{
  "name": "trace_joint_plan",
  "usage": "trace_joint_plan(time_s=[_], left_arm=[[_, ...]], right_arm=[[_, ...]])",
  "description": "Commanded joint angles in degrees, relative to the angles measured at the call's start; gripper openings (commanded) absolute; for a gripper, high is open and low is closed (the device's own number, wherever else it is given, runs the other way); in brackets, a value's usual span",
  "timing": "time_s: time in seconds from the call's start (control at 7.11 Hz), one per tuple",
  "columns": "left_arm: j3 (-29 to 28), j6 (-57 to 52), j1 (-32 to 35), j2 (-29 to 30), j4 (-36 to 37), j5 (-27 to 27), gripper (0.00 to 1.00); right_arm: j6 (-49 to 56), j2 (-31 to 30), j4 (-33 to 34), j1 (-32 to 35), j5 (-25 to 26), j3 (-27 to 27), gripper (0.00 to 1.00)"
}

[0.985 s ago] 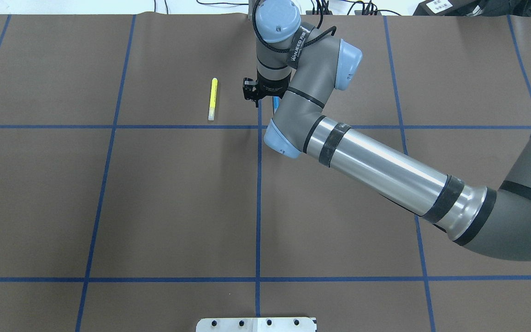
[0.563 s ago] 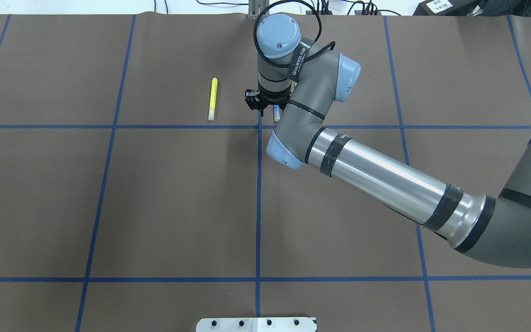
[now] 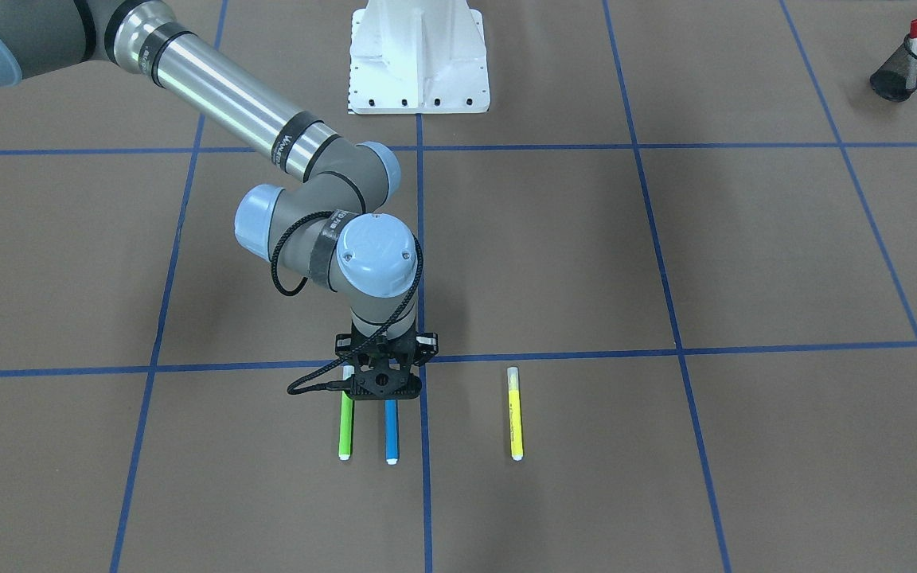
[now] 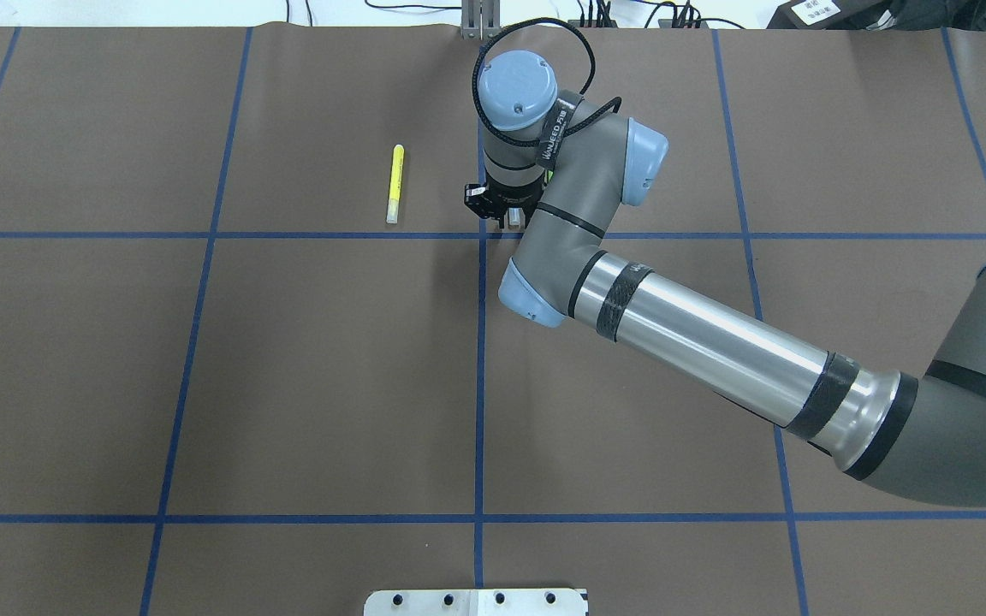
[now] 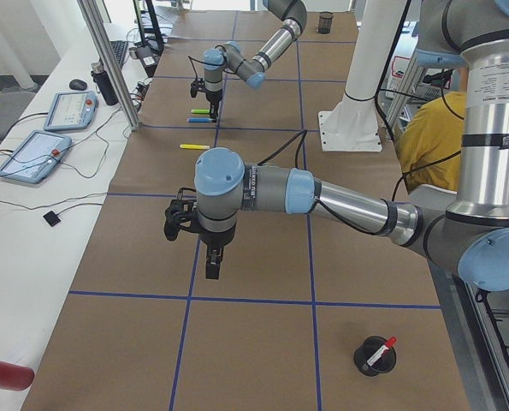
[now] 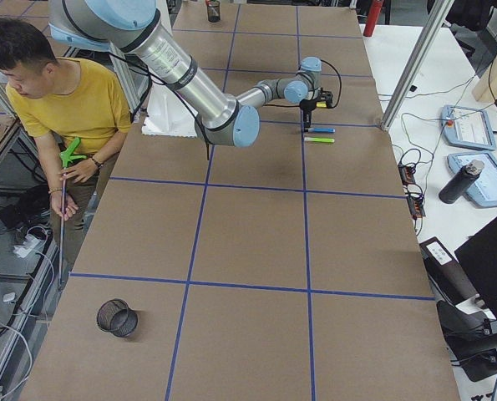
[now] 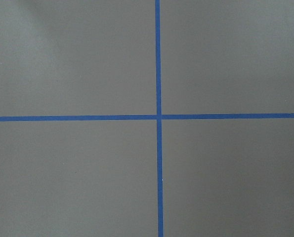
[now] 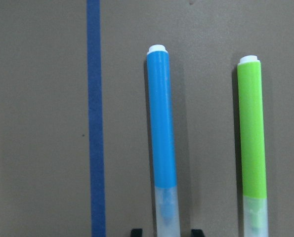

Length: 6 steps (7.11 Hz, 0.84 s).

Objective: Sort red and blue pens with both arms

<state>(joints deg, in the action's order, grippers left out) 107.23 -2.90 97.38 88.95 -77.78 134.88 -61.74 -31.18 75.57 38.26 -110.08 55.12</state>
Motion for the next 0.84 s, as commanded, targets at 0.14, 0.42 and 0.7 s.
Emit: trace_joint_plan(time_s=[0.14,0.42,0.7], left_arm=[[-0.18,-0.09,0.00,0.00,0.00,0.03,1.00],[-0.18,0.00,0.00,0.00,0.00,0.03,1.00],[-0.18,-0.09,0.00,-0.09,0.00,0.03,1.00]], right_arm=[[0.22,0.25,-0.07,-0.02,0.12,-0.19,0.36],[0.31,0.25,-0.16,-0.02,0.21,-0.28,0.34],[0.48,0.25,-0.16,-0.02,0.21,-0.80,0.34]])
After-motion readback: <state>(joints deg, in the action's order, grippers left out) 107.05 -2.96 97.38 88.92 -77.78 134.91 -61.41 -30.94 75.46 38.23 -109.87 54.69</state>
